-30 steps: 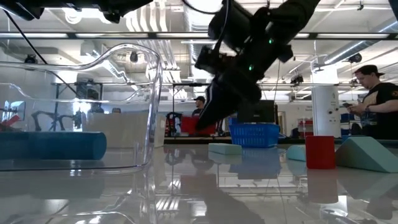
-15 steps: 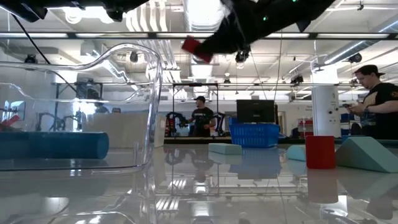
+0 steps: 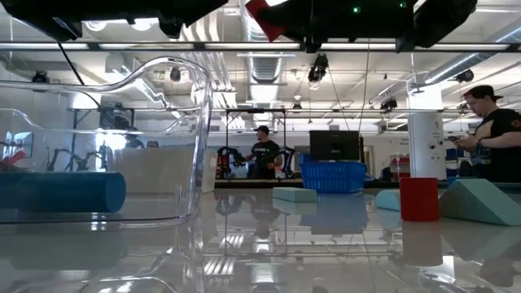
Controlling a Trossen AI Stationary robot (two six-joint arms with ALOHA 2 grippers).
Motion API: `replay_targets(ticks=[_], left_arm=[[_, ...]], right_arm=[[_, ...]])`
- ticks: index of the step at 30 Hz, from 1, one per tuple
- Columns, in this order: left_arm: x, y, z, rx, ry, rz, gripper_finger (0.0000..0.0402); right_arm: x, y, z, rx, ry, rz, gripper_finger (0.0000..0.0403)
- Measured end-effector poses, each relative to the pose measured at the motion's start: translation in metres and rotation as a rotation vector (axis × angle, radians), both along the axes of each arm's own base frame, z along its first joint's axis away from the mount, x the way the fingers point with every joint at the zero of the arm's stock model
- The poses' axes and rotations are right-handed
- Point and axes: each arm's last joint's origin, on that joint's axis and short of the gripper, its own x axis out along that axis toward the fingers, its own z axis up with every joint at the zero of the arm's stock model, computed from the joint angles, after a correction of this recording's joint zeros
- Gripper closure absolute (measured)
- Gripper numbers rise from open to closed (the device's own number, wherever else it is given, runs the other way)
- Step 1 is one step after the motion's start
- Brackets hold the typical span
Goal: Sort & place blocks by color
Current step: Put the red block into the white bin
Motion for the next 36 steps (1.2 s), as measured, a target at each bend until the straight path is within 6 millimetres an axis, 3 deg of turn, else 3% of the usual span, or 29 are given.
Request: replay_targets(ticks=[4, 13, 16, 21, 29, 36], left_arm=[[0.007, 0.001, -0.002, -0.026, -0.01, 0.0, 0.0218], [0.02, 0.012, 0.012, -0.039, -0.057, 0.074, 0.0121], [0.031, 0.016, 0.01, -0.008, -0.04, 0.012, 0.0111], [0.047, 0.026, 0.006, 0.009, -0.014, -0.001, 0.0109], [0.053, 0.032, 0.001, 0.03, -0.009, -0.069, 0.0114], [0.053, 0.032, 0.002, 0.038, -0.015, -0.078, 0.0183]], right_arm=[[0.0, 0.0, 0.0, -0.017, 0.001, -0.001, 0.0294], [0.0, 0.0, -0.001, -0.029, 0.006, 0.006, 0.0294], [0.0, 0.0, -0.001, -0.034, 0.008, 0.009, 0.0294], [0.0, 0.001, -0.001, -0.038, 0.009, 0.033, 0.0294], [0.0, 0.002, -0.002, -0.034, 0.011, 0.074, 0.0294], [0.0, 0.002, -0.002, -0.032, 0.011, 0.076, 0.0294]])
